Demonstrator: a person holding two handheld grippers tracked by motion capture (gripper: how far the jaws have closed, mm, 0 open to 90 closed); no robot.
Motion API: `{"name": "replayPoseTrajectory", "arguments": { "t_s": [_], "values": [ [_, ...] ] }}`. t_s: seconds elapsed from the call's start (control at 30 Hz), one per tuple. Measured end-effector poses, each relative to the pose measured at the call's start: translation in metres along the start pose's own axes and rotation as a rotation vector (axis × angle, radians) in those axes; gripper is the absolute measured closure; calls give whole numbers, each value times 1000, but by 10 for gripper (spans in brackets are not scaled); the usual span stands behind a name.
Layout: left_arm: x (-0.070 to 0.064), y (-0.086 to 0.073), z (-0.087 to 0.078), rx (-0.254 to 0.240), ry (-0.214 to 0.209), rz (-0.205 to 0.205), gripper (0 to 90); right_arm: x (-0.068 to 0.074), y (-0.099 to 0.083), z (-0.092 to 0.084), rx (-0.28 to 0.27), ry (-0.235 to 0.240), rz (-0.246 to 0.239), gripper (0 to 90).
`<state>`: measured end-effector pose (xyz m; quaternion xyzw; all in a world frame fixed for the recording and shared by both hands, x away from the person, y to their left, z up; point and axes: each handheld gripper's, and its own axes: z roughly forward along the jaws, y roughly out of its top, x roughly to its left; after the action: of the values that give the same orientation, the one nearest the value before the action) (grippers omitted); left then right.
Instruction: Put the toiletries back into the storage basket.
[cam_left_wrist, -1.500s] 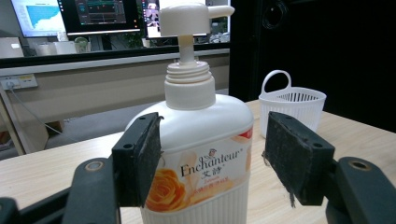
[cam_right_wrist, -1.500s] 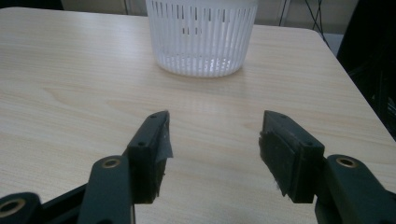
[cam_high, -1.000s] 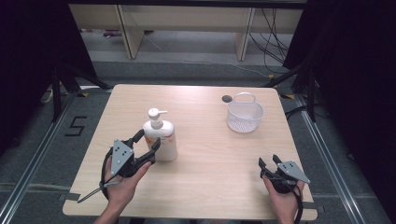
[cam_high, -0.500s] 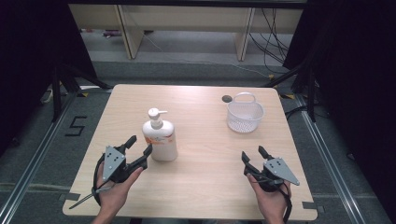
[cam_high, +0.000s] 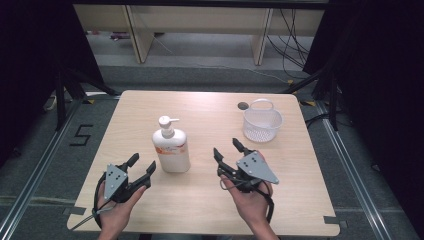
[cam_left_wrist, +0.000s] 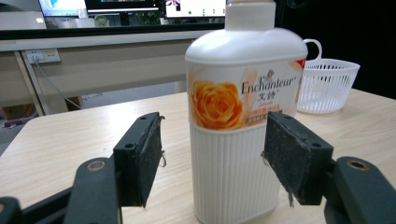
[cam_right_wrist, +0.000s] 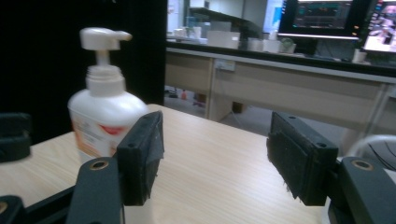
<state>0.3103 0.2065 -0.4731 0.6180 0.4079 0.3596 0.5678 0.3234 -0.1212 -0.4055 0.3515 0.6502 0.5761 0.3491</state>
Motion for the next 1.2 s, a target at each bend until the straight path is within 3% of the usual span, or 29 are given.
{"name": "replayPoseTrajectory", "arguments": {
  "t_s": [0.1, 0.13, 0.17, 0.27, 0.33, 0.37, 0.6, 0.63, 0.67, 0.73, 0.77, 0.8, 0.9, 0.93, 1.0, 1.07, 1.1, 1.17, 1.2],
  "values": [
    [2, -4, -3, 24, 4, 2, 360, 18, 6, 12, 1, 32, 3, 382],
    [3, -6, -4, 23, 2, 4, 360, 21, 8, 17, -21, 28, -27, 384],
    [4, -8, -4, 24, 2, 2, 359, 27, 9, 20, -4, 41, 2, 386],
    [9, -13, -5, 36, 11, 3, 357, 39, 12, 31, -11, 57, -7, 393],
    [12, -17, -5, 35, 15, 0, 356, 43, 14, 38, -15, 61, -35, 397],
    [13, -19, -5, 47, 20, 3, 356, 48, 14, 41, -5, 85, 10, 399],
    [22, -30, 0, 53, 28, 3, 349, 63, 20, 59, -3, 106, 0, 398],
    [23, -31, 1, 46, 25, 0, 347, 63, 22, 61, -6, 97, -31, 397],
    [23, -31, 1, 46, 25, 0, 345, 66, 23, 63, -10, 94, -23, 394],
    [26, -33, 2, 51, 28, 4, 342, 71, 27, 68, -15, 95, -54, 391],
    [26, -34, 4, 32, 22, -6, 340, 74, 28, 71, -21, 110, -34, 389],
    [26, -34, 3, 47, 31, -4, 339, 78, 29, 73, -13, 122, -6, 389],
    [27, -37, 5, 42, 27, -13, 338, 83, 29, 79, -25, 108, -45, 389],
    [28, -37, 4, 58, 32, -4, 338, 85, 29, 80, -21, 106, -36, 391],
    [27, -38, 4, 58, 33, -9, 337, 90, 29, 83, -15, 112, -7, 393],
    [27, -39, 6, 42, 28, -9, 336, 94, 31, 85, -15, 107, -8, 398],
    [27, -39, 5, 56, 31, -1, 337, 94, 32, 87, -31, 92, -42, 400],
    [27, -39, 6, 56, 28, 0, 336, 95, 33, 88, -27, 90, -41, 402],
    [26, -41, 8, 45, 24, -2, 336, 100, 33, 91, -8, 95, -1, 405]
  ]
}}
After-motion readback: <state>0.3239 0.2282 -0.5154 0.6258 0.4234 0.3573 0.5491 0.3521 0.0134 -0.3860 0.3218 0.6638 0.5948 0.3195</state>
